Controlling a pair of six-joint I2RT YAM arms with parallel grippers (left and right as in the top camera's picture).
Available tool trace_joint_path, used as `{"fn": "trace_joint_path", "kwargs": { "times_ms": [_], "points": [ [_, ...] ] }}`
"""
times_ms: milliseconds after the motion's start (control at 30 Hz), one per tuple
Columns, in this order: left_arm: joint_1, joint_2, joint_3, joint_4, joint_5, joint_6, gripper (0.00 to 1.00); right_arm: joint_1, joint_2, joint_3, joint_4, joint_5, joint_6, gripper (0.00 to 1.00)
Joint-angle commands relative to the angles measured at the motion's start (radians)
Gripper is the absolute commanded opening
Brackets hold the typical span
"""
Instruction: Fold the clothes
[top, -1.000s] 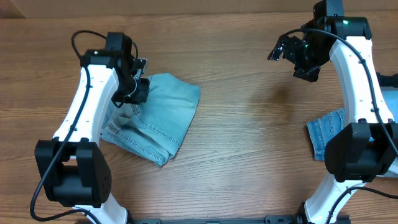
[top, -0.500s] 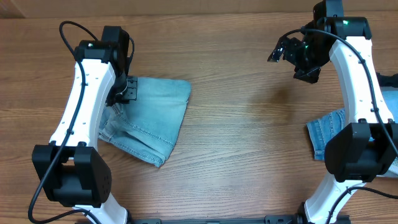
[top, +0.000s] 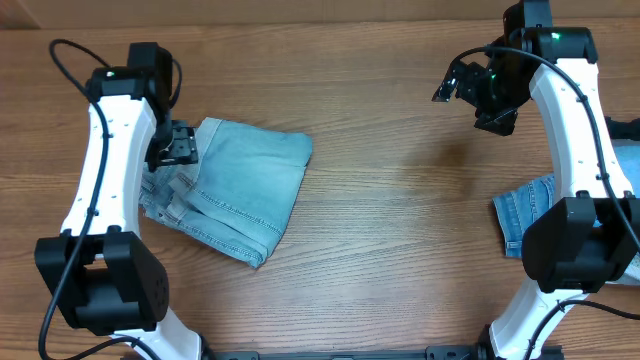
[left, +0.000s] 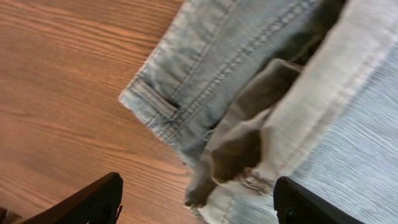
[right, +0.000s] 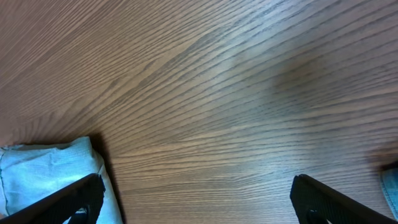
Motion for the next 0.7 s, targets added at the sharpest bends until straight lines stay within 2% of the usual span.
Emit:
{"fn": "trace_joint_path", "kwargs": {
  "times_ms": [0,67,167,233,267,300,333,400,433,467,500,533,567,600,633,667],
  "points": [
    [0.016,0.006,0.023,0.045,-0.069,-0.035,0.81,-0.002,-0.027,0.019,0.006,0.016,-0.005,1.00],
    [0.026,0.006,0.023,0.084,-0.051,-0.035,0.80,-0.002,-0.027,0.019,0.010,0.016,-0.005,1.00],
    [0.048,0.006,0.015,0.147,0.033,0.070,0.79,-0.002,-0.027,0.019,-0.001,0.016,-0.012,1.00],
    [0.069,0.006,0.004,0.182,0.204,0.175,0.78,-0.002,-0.027,0.019,-0.003,0.016,-0.012,1.00],
    [0.077,0.006,0.000,0.181,0.381,0.288,0.78,-0.002,-0.027,0.019,-0.002,0.016,-0.012,1.00],
    [0.077,0.006,0.000,0.171,0.468,0.352,0.78,-0.002,-0.027,0.019,-0.001,0.016,-0.012,1.00],
    [0.068,0.006,0.000,0.154,0.509,0.422,0.65,-0.002,-0.027,0.019,0.001,0.016,-0.012,1.00],
    [0.032,0.006,0.000,0.125,0.508,0.473,0.40,-0.002,-0.027,0.019,0.007,0.014,-0.012,1.00],
    [0.008,0.006,0.000,0.122,0.486,0.475,0.22,0.001,-0.027,0.019,0.005,-0.032,-0.019,1.00],
    [-0.013,0.006,0.000,0.129,0.440,0.468,0.18,0.006,-0.027,0.018,0.000,-0.099,-0.055,1.00],
    [-0.037,0.006,0.000,0.156,0.324,0.392,0.16,0.030,-0.027,0.017,-0.042,-0.257,-0.138,0.97],
    [-0.045,0.006,0.000,0.171,0.258,0.343,0.14,0.057,-0.027,0.014,-0.076,-0.333,-0.172,0.93],
    [-0.047,0.006,0.000,0.184,0.223,0.304,0.13,0.122,-0.027,0.012,-0.124,-0.402,-0.213,0.86],
    [-0.042,0.006,0.000,0.194,0.196,0.258,0.16,0.187,-0.027,0.011,-0.139,-0.416,-0.221,0.84],
    [-0.030,0.006,0.000,0.209,0.132,0.170,0.25,0.276,-0.027,0.011,-0.135,-0.415,-0.221,0.80],
    [-0.018,0.006,0.000,0.212,0.075,0.092,0.28,0.346,-0.027,0.011,-0.124,-0.415,-0.216,0.75]
  ]
}}
